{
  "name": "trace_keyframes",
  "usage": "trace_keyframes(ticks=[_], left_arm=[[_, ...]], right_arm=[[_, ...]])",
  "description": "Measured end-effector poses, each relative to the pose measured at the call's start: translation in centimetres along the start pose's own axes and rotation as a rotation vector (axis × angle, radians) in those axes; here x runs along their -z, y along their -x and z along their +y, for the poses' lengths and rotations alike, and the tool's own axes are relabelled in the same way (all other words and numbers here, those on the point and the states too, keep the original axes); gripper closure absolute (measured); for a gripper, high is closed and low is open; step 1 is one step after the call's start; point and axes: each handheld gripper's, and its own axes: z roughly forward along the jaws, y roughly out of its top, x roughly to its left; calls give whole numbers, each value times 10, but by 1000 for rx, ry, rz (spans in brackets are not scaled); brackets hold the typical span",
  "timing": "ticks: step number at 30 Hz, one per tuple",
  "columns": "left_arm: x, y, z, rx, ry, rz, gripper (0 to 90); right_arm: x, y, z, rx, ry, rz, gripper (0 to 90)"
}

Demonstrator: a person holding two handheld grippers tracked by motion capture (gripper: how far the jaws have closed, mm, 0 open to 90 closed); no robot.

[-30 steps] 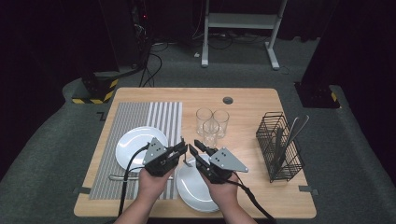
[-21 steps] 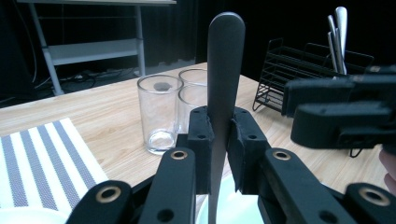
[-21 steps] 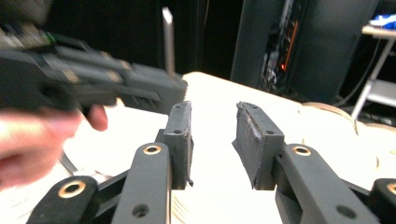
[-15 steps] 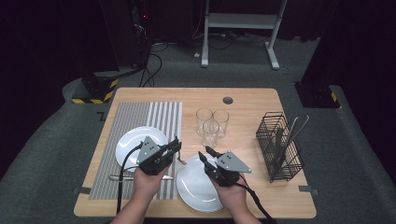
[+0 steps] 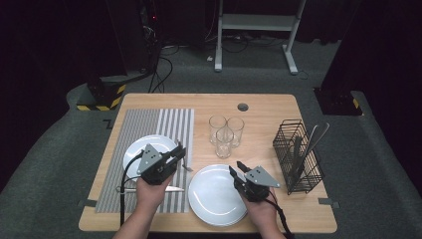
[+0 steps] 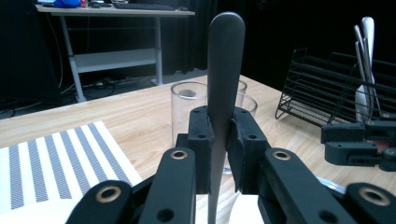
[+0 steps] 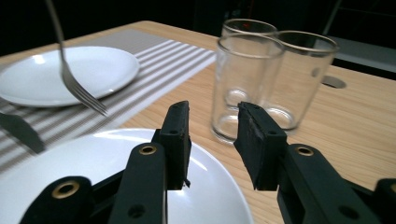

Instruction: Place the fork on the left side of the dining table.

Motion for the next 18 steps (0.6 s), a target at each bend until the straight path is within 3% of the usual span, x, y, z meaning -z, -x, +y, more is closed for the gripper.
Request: trace_keyframes(ticks=[3,8,18], left_arm=[[3,-3,1,18,12,-13,799],[5,-6,3,10,7,4,799],[7,-25,6,29,0,31,798]], right_arm=[[0,6,-6,-7,-12,-20,629],[-1,18,-16,-38,-25,-45,635],[-1,35,-31,-50,-71,-83,641]])
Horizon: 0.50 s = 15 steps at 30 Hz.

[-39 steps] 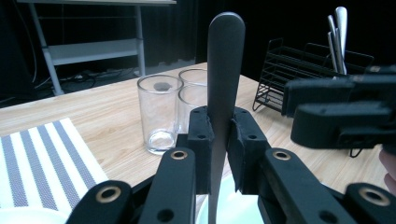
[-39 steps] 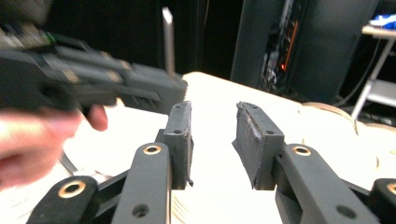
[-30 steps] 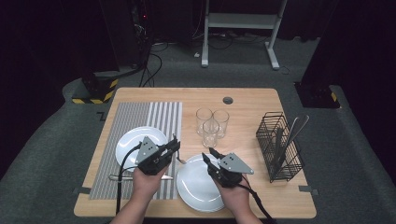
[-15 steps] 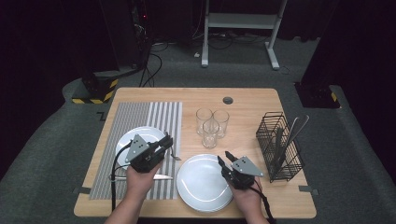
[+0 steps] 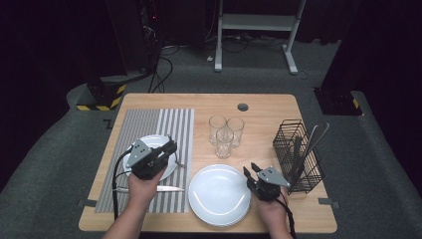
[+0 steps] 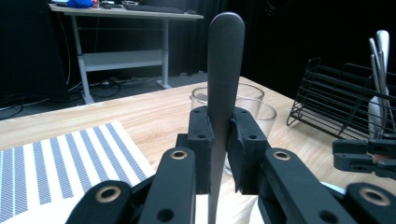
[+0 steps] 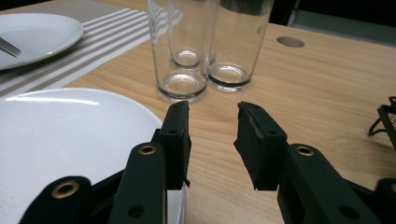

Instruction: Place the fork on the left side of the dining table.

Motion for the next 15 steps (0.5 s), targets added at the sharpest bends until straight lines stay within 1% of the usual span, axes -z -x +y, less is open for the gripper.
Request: trace_keyframes(ticks=[2,4,6,10,13,15], left_arm=[[0,-4,2,-5,-2,3,798],[-1,-8,3,-19,0,10,798],[-2,-11,5,-24,1,14,798],[-5,-17,8,-16,4,19,798],[-8,-22,9,-18,-16,22,798],[-10,-25,9,-15,-20,23,798]], right_arm=[[0,2,-1,-6,-12,-6,641],[1,4,-2,-14,-18,-6,641],[1,5,-3,-13,-26,-17,639],[1,8,-5,-18,-46,-40,676],[1,11,-7,-33,-61,-48,673],[1,13,-8,-37,-65,-57,661]])
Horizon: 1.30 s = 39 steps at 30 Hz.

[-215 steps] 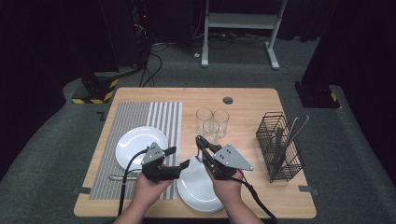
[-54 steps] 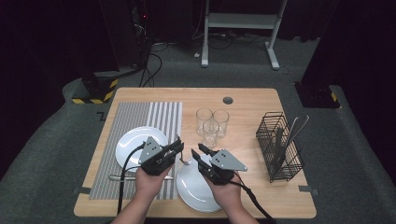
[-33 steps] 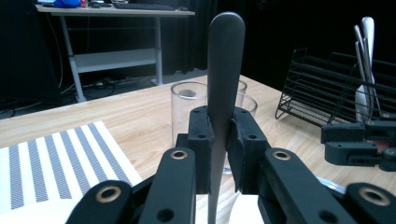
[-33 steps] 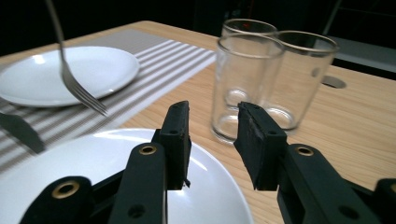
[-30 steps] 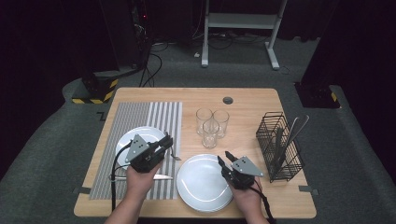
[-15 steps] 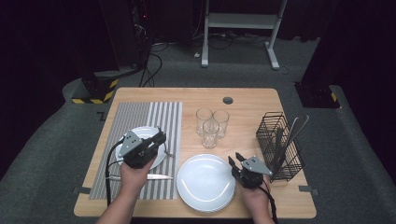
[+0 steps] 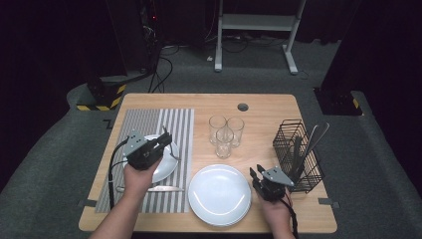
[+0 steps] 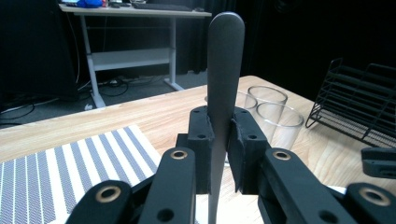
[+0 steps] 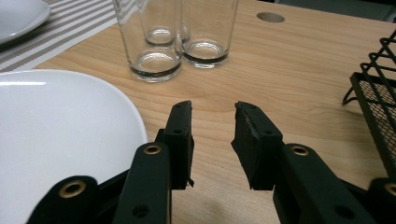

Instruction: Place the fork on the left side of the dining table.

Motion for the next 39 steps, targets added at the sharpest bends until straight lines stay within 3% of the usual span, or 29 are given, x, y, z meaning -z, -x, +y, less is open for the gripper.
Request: trace_keyframes(ticks=[2,10,15,20,26,29,39], left_arm=[[-2,-4,1,22,3,-10,798],[-15,-7,8,-18,9,-1,798],[-19,-13,16,0,41,15,798],[-27,-19,21,-13,34,23,798],[-36,-26,28,-28,25,31,798],[-39,-33,30,-3,35,34,799],[-50,-46,28,20,21,45,798]], right_arm=[[0,1,-1,-7,-6,-7,655],[-7,5,-6,-26,-47,-22,636],[-8,7,-5,-41,-58,-27,641],[-9,10,-5,-68,-73,-24,654],[-11,9,-5,-59,-85,-34,655],[-11,9,-5,-61,-86,-36,648],[-11,9,-5,-68,-96,-51,642]])
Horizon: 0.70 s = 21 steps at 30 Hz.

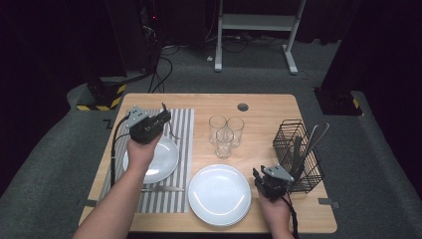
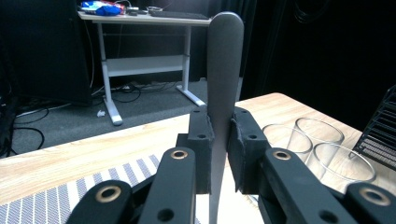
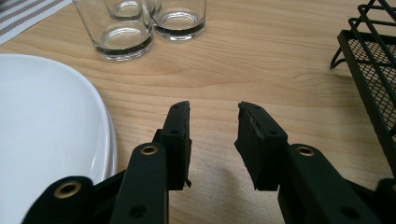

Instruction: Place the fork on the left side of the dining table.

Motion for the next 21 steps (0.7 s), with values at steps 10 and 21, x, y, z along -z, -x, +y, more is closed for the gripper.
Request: trace_keyframes(ticks=[10,21], left_arm=[[-15,-9,-3,7,-9,11,798],[-33,-15,-14,32,-11,10,798]], right_arm=[[0,-1,0,6,-4,-5,637],[-1,-3,0,25,-10,-12,631]])
